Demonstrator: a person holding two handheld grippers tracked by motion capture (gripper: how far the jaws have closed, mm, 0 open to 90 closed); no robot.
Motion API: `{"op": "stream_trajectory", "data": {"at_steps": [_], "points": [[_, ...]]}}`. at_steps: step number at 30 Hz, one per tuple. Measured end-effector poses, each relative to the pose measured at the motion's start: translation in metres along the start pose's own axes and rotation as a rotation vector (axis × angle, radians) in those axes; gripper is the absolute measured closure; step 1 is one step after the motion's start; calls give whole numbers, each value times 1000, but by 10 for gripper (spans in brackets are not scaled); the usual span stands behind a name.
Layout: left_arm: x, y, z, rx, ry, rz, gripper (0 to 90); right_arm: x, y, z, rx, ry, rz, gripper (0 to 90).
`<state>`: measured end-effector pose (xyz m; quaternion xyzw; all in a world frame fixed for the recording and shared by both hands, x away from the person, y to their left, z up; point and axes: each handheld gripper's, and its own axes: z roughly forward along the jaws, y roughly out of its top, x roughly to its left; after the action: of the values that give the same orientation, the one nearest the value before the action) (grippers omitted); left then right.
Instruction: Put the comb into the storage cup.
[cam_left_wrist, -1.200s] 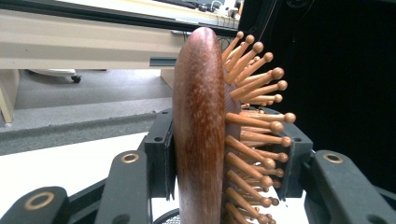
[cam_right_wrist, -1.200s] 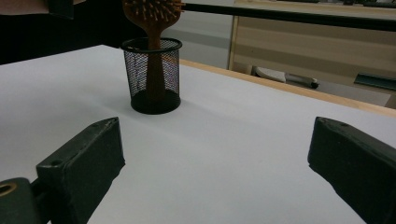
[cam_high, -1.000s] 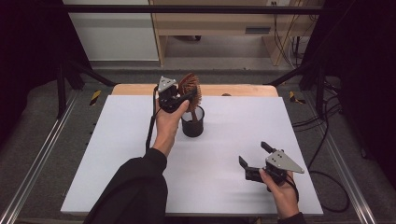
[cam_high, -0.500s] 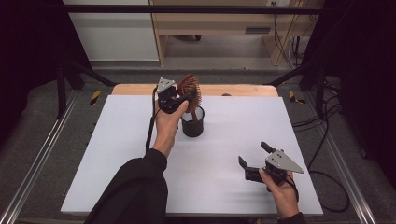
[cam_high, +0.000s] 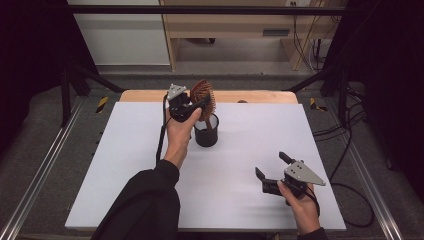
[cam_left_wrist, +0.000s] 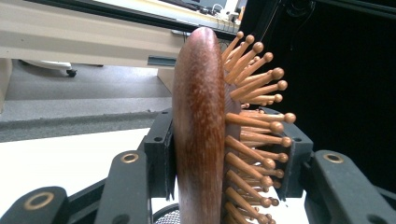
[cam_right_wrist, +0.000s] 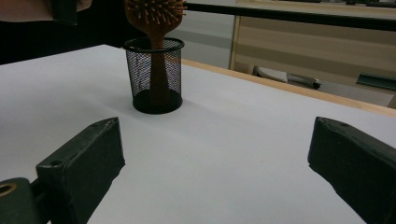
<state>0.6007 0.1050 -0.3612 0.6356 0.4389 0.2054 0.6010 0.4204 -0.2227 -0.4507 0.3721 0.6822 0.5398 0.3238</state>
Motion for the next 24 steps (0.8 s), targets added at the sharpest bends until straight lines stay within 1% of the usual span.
{"op": "stream_trajectory", "data": {"at_steps": [6, 10, 24], "points": [[0, 0, 0, -2, 0, -1, 505, 0, 0, 0, -2, 1, 0, 39], [0, 0, 0, -3, -7, -13, 505, 0, 0, 0, -1, 1, 1, 39], [1, -1, 0, -5, -9, -19, 504, 0, 0, 0, 0, 2, -2, 39]]}}
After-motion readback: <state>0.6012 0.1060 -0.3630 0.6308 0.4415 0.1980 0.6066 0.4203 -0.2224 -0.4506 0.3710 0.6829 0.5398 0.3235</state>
